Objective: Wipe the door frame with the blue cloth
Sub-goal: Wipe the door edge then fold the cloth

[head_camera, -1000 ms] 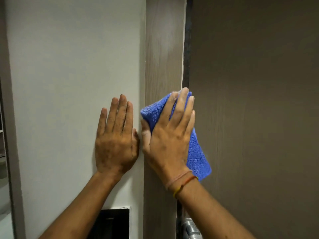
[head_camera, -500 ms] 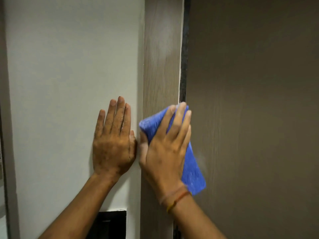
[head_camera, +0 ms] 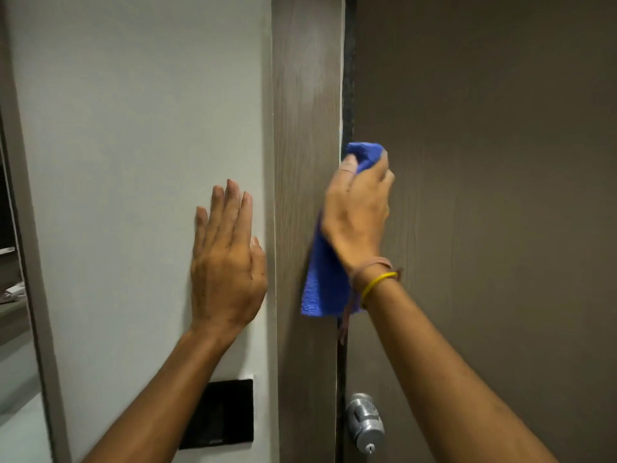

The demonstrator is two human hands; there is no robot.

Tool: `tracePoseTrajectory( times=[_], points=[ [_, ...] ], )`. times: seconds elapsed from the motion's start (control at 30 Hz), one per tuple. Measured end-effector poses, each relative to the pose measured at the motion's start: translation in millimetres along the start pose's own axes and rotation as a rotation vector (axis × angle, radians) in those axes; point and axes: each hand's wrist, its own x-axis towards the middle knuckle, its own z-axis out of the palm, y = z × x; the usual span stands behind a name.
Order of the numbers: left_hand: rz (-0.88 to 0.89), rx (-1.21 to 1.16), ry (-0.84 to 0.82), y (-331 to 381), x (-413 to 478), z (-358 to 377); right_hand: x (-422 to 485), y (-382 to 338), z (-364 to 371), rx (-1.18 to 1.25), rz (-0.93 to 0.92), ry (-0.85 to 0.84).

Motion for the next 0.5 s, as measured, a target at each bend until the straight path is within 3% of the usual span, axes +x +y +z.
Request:
tracePoseTrajectory(
  times=[0.13,0.23,0.3,0.37,0.5],
  points=[
    [-0.081,-0.409,-0.066,58.3,-31.3,-28.4,-13.3,34.7,-42.8,0.353,0.334,-0.027],
    [-0.089,-0.608,-0.488,104.2,-64.3,-42.1,-40.8,57.3,-80.2,0.380,0.460,-0.108],
    [-0.042,-0.654,-0.756,135.1,-86.0,-38.4,-59.9,73.2,-110.2,0.419,0.610,-0.170],
    [-0.039,-0.635,-0.846,160.2,-105.5,-32.7,-76.2,91.5,-138.2,0.383,0.736,-0.194],
    [-0.004,-0.584,-1.034,226.2,-143.9,-9.9,-88.2,142.0,-234.0,0.276,0.927,-0.076]
  ],
)
